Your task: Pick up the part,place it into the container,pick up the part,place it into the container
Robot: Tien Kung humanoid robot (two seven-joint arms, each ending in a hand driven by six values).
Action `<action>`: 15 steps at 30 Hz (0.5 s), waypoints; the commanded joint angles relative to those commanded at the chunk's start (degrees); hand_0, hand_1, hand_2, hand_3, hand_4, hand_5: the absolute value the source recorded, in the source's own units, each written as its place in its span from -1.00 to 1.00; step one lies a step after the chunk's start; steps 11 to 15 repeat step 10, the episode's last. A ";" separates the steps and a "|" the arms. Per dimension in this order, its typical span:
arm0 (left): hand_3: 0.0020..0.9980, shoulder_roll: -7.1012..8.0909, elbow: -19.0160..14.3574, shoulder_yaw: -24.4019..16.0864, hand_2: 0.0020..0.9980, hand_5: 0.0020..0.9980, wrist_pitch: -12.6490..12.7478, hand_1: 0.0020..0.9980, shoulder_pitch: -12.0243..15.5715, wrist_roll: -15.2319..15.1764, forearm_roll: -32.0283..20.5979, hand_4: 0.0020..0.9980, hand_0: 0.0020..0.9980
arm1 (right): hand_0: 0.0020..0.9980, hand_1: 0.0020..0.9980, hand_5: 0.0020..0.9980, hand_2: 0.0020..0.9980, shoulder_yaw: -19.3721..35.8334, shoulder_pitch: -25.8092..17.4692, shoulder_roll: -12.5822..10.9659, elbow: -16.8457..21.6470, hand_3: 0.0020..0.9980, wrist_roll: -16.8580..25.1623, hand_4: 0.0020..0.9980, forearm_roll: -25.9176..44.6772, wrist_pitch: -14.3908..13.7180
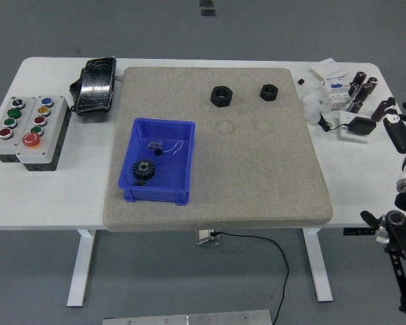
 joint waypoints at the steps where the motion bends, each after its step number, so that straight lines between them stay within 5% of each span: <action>1: 0.21 0.01 0.00 0.00 0.07 -0.27 0.00 0.10 0.00 0.00 0.00 0.31 0.26 | 0.34 0.49 -0.38 0.55 -0.05 0.01 -0.03 0.00 0.64 0.01 0.40 0.04 0.00; 15: 0.21 -0.12 0.00 0.23 0.07 -0.27 -0.12 0.11 -0.16 -0.10 -0.08 0.31 0.26 | 0.35 0.48 -0.32 0.53 -0.78 0.13 0.02 0.05 0.59 0.15 0.45 0.43 0.00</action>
